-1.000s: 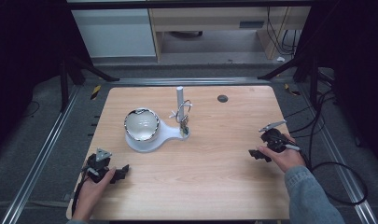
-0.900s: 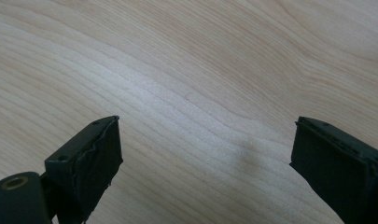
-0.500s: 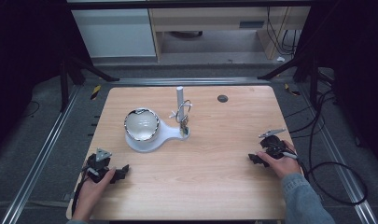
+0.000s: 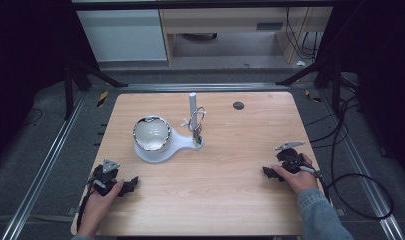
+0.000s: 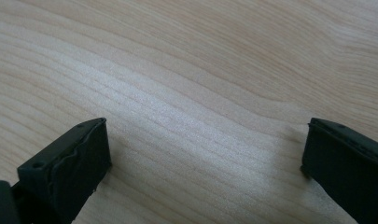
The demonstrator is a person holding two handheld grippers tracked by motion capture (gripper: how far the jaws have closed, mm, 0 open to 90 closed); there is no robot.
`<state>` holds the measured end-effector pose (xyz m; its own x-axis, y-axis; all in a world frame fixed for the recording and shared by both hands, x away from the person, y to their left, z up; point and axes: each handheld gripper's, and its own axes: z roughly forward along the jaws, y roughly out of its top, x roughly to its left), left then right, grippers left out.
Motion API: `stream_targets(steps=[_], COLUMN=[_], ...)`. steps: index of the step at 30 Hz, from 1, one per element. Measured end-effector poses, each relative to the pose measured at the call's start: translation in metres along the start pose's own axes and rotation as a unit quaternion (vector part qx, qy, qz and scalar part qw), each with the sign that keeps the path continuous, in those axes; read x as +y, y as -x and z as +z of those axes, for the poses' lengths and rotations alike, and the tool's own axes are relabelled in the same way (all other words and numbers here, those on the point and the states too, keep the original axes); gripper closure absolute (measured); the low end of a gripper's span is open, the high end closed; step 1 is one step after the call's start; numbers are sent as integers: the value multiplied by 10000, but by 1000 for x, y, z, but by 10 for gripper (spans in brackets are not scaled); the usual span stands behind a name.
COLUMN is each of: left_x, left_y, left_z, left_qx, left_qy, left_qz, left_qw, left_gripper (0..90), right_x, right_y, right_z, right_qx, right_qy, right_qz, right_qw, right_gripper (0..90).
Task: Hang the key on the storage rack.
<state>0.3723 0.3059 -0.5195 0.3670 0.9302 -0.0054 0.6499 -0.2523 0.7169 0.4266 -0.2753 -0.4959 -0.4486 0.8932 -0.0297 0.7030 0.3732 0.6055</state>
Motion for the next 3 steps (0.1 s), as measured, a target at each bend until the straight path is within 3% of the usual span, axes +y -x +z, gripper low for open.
stream_targets(steps=[3], left_x=[0], left_y=[0], left_z=[0], left_qx=[-6], left_qy=[-1], left_qz=[0], left_qw=[10000], left_gripper=[0], right_x=[-5], right_y=[-1], right_z=[-1], right_qx=[-30], right_qy=[208], right_qz=[41], right_qw=[9998], right_gripper=[11])
